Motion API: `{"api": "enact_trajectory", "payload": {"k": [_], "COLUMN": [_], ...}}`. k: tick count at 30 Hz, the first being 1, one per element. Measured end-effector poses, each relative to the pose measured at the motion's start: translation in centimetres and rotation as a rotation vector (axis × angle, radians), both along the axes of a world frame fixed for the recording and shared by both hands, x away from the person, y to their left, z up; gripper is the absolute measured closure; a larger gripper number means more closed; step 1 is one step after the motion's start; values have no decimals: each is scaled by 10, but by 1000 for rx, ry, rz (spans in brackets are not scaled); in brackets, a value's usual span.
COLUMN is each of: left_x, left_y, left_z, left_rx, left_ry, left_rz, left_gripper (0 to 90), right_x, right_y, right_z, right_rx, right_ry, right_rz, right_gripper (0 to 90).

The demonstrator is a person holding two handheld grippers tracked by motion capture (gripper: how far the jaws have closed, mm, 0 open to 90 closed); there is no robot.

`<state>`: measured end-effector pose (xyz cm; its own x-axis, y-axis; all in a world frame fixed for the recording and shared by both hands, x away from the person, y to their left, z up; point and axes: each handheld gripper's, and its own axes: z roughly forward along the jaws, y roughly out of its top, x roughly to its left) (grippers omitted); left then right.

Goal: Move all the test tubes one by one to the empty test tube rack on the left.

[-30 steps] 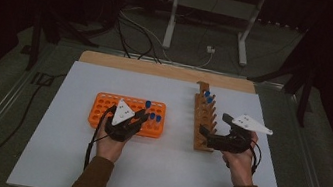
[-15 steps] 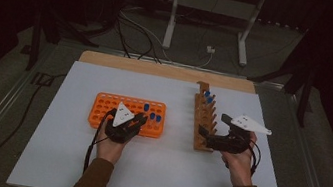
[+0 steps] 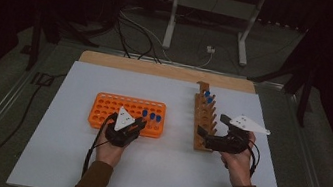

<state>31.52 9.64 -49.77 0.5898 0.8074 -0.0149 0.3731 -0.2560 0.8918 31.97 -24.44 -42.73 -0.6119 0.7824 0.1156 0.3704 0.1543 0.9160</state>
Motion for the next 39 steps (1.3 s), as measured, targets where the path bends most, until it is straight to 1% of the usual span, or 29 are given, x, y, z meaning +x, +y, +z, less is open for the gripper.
{"api": "enact_trajectory", "payload": {"k": [6,13,19,27,29,30,33,36,39], "left_x": [0,-2,-2,-1,-1,0,1,0,0], "left_y": [-1,-3,-2,-1,-1,-1,-1,3,7], "left_z": [-2,-7,-8,-7,-7,-7,-5,-3,1], "left_rx": [11,33,31,14,4,0,5,-10,-23], "left_ry": [1,9,7,26,32,34,43,37,46], "left_rz": [2,3,2,8,8,9,20,15,36], "left_gripper": [779,779,778,775,771,763,633,579,514], "right_x": [0,0,0,0,0,0,0,-1,-1], "right_y": [-1,0,0,1,0,0,0,1,2], "right_z": [-1,-1,-1,-1,-1,-1,-1,-1,-1], "right_rx": [2,2,2,1,1,2,4,1,-1], "right_ry": [2,2,4,6,6,6,8,7,6], "right_rz": [0,3,4,6,5,5,5,4,4], "right_gripper": [2,3,2,2,2,3,2,2,3]}}
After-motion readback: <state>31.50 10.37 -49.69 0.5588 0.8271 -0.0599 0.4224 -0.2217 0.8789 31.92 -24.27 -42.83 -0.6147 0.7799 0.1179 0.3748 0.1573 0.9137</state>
